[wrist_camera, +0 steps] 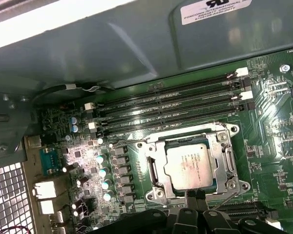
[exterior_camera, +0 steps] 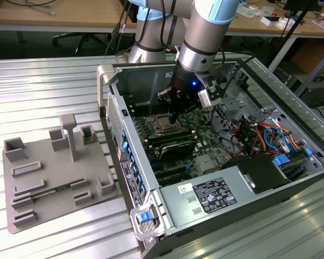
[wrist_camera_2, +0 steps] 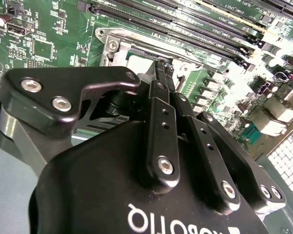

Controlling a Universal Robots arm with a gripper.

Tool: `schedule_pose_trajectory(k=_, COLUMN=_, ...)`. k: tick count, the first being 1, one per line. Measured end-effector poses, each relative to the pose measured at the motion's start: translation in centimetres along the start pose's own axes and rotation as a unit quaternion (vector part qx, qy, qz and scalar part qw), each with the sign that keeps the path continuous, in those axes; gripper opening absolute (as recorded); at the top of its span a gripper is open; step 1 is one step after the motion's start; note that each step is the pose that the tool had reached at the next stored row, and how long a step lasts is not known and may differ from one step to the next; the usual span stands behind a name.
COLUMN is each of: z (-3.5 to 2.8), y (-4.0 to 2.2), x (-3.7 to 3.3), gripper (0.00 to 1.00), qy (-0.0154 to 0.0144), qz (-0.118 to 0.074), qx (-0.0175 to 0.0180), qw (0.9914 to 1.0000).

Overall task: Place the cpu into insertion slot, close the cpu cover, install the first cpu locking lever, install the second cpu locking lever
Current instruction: 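Install the first cpu locking lever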

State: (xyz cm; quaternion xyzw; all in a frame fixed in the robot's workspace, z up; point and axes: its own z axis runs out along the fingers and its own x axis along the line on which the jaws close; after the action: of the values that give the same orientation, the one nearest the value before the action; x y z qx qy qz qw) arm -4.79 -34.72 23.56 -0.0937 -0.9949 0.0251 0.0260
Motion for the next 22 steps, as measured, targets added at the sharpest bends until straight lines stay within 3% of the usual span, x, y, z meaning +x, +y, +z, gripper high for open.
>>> schedule_pose_trajectory(k=22, z=0.00, y=0.00, x=0.00, gripper=0.11, qy=-0.0019, qz=-0.034, qx=0.0016, qw=0.99941)
